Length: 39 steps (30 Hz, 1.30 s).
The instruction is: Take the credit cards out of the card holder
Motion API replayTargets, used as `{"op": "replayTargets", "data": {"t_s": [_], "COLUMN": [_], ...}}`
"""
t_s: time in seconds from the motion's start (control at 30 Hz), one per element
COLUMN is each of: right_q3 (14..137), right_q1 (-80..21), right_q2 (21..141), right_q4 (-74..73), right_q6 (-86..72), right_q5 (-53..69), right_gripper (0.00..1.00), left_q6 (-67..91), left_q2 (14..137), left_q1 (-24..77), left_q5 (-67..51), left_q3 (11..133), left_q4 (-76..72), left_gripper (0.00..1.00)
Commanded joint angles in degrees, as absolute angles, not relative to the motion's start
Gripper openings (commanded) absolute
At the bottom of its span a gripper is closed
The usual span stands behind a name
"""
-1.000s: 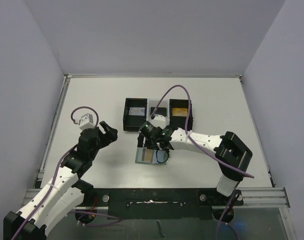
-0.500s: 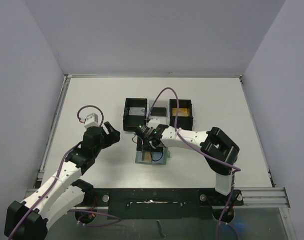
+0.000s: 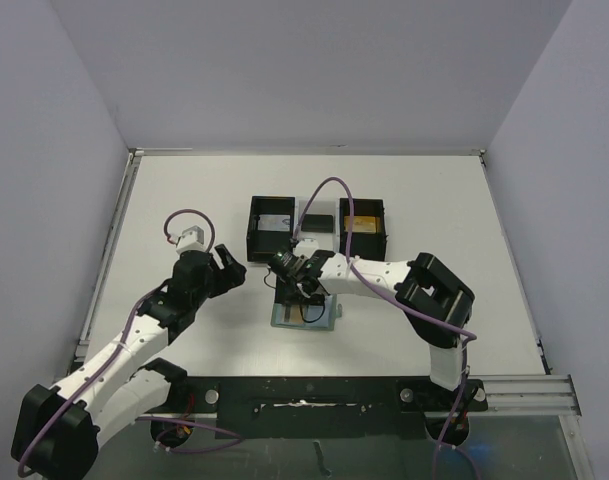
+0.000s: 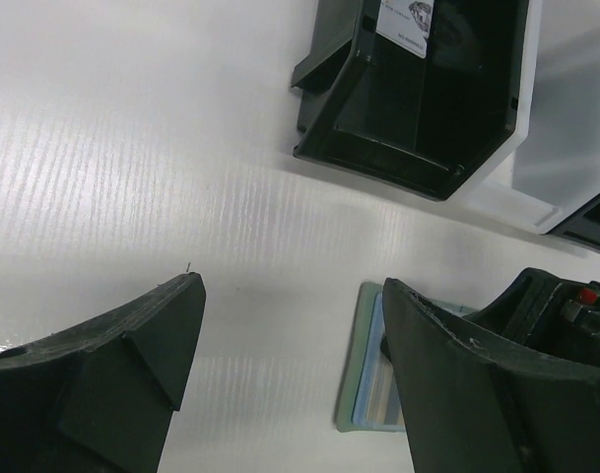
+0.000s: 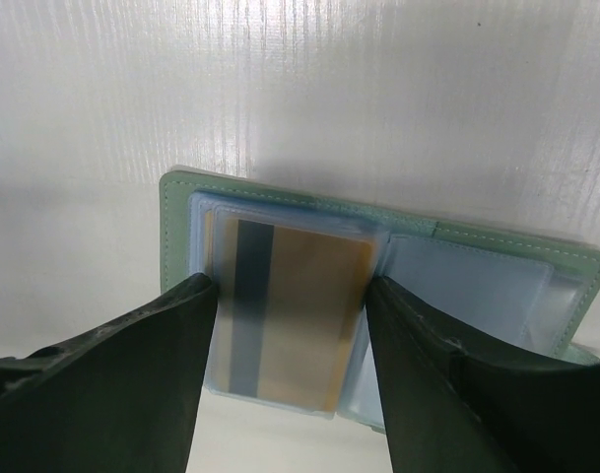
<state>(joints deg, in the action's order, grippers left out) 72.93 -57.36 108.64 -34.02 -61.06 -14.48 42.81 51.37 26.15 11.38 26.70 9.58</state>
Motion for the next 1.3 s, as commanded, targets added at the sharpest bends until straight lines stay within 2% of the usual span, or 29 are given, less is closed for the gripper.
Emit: {"op": "replayTargets", "data": {"t_s": [0.0, 0.57, 0.7, 0.87, 1.07, 1.27], "right_q3": [69.9, 53.4, 55.6, 61.1, 69.9, 72.0], "right_q1": [-56.8, -51.9, -52.5, -54.1, -54.7, -55.3], "right_q2": [107.4, 98.3, 98.3, 100.3, 106.3, 108.6], "right_q4": [-31.8, -10.9, -15.0, -22.1, -32.7, -34.3], "right_q6": [-60.5, -62.6, -60.8, -57.6, -57.5, -58.4], "right_q5": [-13.1, -4.4, -7.0, -10.5, -13.8, -13.8], "right_gripper": [0.59, 0.51, 0.63, 0.71, 0.72, 0.72], "left_q6": [42.2, 41.7, 41.9, 43.4, 43.9, 43.9], "left_q2": [51.8, 58.3, 58.6, 56.9, 55.3, 54.5], "left_q1": [25.9, 26.1, 26.1, 26.1, 26.0, 26.0], "left_q5": [9.3, -2.2, -1.4, 4.0, 7.2, 7.7], "left_q3": [27.1, 27.4, 27.9, 28.4, 28.7, 28.3], "left_q4": [5.2, 0.0, 0.4, 3.9, 6.0, 6.3], "left_gripper": [0.72, 0.71, 0.70, 0.70, 0.70, 0.70]}}
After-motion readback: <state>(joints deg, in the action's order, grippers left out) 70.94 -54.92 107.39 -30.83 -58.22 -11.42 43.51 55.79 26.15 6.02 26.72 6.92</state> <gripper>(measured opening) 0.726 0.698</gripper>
